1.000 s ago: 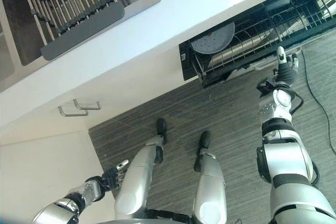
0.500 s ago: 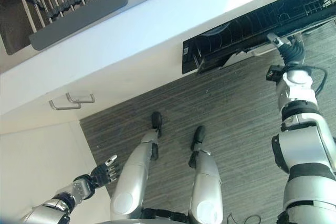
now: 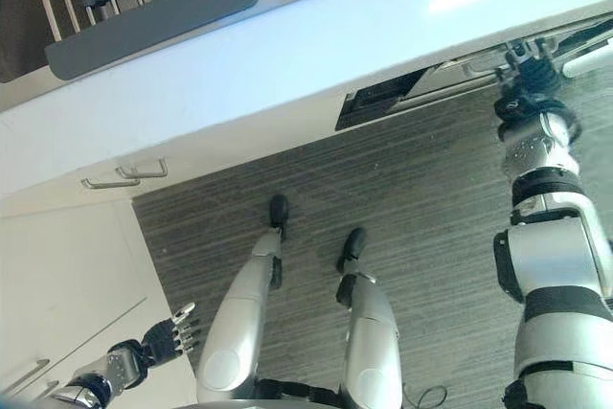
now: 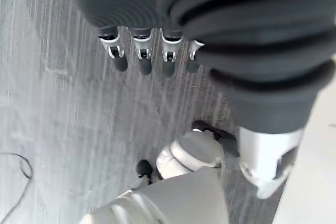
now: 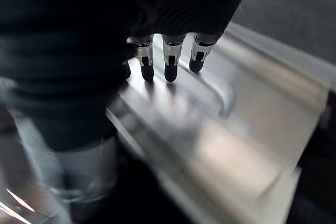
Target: Place the dishes in the dishwasher.
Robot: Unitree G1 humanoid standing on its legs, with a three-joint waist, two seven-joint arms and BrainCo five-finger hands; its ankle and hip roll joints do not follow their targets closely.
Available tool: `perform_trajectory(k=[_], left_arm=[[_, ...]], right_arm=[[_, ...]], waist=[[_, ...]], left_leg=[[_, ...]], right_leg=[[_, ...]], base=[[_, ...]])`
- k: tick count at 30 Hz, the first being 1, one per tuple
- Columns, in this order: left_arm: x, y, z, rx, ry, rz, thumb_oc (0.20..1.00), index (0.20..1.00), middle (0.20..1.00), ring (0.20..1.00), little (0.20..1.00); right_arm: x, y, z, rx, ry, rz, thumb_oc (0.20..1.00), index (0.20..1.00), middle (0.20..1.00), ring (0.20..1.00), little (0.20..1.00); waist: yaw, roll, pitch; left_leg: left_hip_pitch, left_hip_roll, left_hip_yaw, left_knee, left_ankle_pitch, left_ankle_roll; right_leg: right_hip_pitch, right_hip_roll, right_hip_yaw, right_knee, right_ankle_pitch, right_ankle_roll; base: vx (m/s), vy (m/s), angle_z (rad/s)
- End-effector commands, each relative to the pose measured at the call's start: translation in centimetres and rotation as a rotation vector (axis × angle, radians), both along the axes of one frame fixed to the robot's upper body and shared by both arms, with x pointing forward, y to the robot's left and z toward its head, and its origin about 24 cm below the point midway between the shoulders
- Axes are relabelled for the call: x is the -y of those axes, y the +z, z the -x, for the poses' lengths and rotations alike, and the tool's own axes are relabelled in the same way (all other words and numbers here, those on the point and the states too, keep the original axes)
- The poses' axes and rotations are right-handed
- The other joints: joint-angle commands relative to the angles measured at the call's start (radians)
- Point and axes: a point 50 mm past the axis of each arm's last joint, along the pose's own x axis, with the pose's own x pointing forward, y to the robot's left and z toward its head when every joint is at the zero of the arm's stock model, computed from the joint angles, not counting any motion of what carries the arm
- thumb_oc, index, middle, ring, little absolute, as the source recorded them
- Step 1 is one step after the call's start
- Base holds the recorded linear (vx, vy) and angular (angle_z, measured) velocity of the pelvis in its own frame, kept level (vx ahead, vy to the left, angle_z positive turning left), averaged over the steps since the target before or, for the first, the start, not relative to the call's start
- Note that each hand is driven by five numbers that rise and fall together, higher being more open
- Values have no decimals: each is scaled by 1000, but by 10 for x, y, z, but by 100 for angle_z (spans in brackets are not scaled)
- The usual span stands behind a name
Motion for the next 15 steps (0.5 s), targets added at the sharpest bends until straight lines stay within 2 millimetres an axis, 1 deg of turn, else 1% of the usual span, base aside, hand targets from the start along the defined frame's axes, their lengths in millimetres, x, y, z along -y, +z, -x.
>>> perform_trajectory(k=[1,3,5,6,9,10,12,13,14,15], left_arm=[[-32,6,26,-73,-53,-85,1000,1000,1000,1000,1000],[-35,6,29,-73,-48,-82,1000,1000,1000,1000,1000],[-36,6,32,-75,-41,-76,1000,1000,1000,1000,1000],[-38,7,31,-73,-46,-80,1000,1000,1000,1000,1000],[-41,9,29,-71,-53,-85,1000,1000,1000,1000,1000],[-42,10,29,-72,-50,-86,1000,1000,1000,1000,1000],[-42,10,29,-69,-44,-86,1000,1000,1000,1000,1000],[-41,10,27,-70,-36,-86,1000,1000,1000,1000,1000],[-39,8,26,-72,-31,-87,1000,1000,1000,1000,1000],[-34,5,26,-76,-30,-99,1000,1000,1000,1000,1000]], right_arm=[[-85,149,18,763,446,224,1000,1000,1000,1000,1000],[-92,150,18,796,492,219,1000,1000,1000,1000,1000],[-97,151,19,848,543,172,1000,1000,1000,1000,1000],[-102,153,20,871,580,149,1000,1000,1000,1000,1000],[-109,147,16,812,572,184,1000,1000,1000,1000,1000],[-106,138,11,777,556,167,1000,1000,1000,1000,1000],[-103,127,7,745,541,144,1000,1000,1000,1000,1000],[-99,116,3,710,520,132,1000,1000,1000,1000,1000],[-96,98,-2,659,504,85,1000,1000,1000,1000,1000],[-94,73,-8,606,527,-14,1000,1000,1000,1000,1000]], waist=[[106,-49,-37],[112,-48,-37],[113,-48,-37],[115,-48,-37],[116,-49,-37],[117,-52,-37],[115,-56,-37],[114,-58,-37],[113,-57,-38],[110,-55,-38]], left_leg=[[-7,3,-24,163,-188,-38],[-6,2,-25,163,-190,-36],[-4,2,-24,163,-190,-37],[-4,3,-24,163,-190,-37],[3,4,-21,163,-191,-37],[11,9,-19,163,-193,-38],[20,14,-14,163,-195,-40],[30,17,-10,163,-198,-41],[44,22,-3,163,-200,-42],[66,24,3,163,-204,-44]], right_leg=[[9,-119,41,3,42,123],[14,-121,40,3,40,125],[16,-122,40,3,40,128],[17,-122,41,3,40,131],[25,-124,40,3,40,133],[33,-123,38,3,38,133],[40,-122,36,3,37,134],[47,-121,34,3,35,133],[59,-120,31,3,31,131],[78,-120,28,3,25,129]], base=[[3,-60,0],[0,-27,-1],[-18,-11,5],[-35,-9,3],[-80,0,0],[-89,-19,1],[-89,-11,1],[-120,16,1],[-157,46,0],[-156,90,2]])
